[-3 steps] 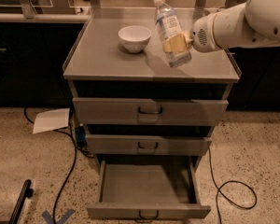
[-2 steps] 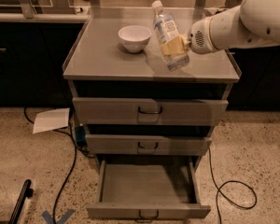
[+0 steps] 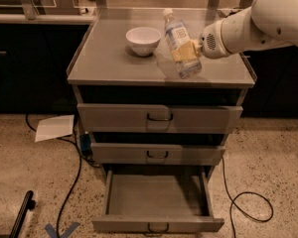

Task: Pick blue plastic bottle from bottom drawer and place on counter

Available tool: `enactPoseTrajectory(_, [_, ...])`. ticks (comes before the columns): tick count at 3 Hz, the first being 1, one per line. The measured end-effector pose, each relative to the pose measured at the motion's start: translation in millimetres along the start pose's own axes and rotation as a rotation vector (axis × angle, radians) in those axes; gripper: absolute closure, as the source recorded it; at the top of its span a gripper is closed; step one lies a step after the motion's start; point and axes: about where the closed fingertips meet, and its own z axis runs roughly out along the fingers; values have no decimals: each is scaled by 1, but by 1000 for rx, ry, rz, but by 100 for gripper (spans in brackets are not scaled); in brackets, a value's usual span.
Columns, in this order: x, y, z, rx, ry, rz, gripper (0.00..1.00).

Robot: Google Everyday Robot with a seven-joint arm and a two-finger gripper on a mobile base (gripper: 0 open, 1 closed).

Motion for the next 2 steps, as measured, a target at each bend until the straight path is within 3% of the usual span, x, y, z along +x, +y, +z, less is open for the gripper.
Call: enactPoseTrajectory(2, [14,-25,-3,78,54,91,100])
